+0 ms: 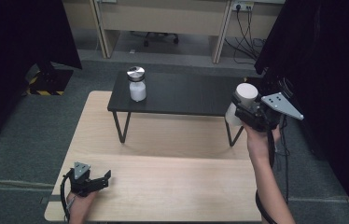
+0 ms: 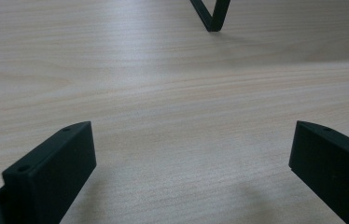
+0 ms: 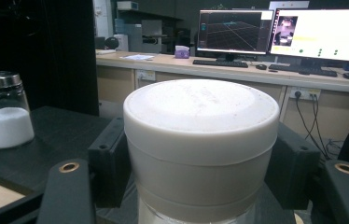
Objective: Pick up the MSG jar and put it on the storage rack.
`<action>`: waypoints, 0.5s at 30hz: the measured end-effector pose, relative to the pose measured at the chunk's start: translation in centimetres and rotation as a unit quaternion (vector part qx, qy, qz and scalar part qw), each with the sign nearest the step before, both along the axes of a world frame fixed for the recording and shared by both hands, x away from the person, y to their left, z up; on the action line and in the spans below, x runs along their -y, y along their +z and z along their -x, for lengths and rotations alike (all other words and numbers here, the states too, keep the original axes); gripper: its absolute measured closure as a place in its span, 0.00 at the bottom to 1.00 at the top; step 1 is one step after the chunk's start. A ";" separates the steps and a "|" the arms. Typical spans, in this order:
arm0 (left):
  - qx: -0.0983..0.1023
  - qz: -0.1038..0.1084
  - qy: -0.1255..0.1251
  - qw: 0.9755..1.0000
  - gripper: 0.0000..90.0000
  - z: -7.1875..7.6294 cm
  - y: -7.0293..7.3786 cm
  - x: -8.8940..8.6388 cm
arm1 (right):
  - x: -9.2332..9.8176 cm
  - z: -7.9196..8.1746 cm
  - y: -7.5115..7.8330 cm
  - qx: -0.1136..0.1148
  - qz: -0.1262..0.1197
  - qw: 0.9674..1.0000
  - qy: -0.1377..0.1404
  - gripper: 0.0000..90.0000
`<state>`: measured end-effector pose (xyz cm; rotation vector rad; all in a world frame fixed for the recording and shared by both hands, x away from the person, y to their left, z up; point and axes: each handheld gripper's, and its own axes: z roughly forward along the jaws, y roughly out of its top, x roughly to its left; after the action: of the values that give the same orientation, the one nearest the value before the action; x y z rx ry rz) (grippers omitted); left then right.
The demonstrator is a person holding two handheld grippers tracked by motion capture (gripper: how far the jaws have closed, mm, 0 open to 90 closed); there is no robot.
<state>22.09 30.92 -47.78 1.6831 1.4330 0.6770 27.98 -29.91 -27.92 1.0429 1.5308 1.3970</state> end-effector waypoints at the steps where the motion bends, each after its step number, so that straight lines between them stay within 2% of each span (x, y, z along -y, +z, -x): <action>1: 0.000 0.000 0.000 1.000 0.00 0.0 0.0 0.0 | -0.1 -0.2 0.0 0.000 0.000 1.000 -0.001 0.38; 8: 0.000 0.001 0.000 1.000 0.00 0.0 0.0 0.0 | -0.3 -2.0 -0.2 -0.007 -0.006 1.000 -0.001 0.38; 11: 0.000 0.001 0.001 1.000 0.00 0.0 0.0 0.0 | -0.6 -2.6 -0.3 -0.003 -0.001 1.000 0.000 0.38; 15: -0.001 0.002 0.001 1.000 0.00 0.0 0.0 -0.1 | -0.6 -3.2 -0.5 0.005 -0.006 1.000 0.004 0.38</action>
<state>22.10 30.98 -47.77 1.6797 1.4364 0.6749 31.20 -29.27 -28.42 1.0380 1.5229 1.4167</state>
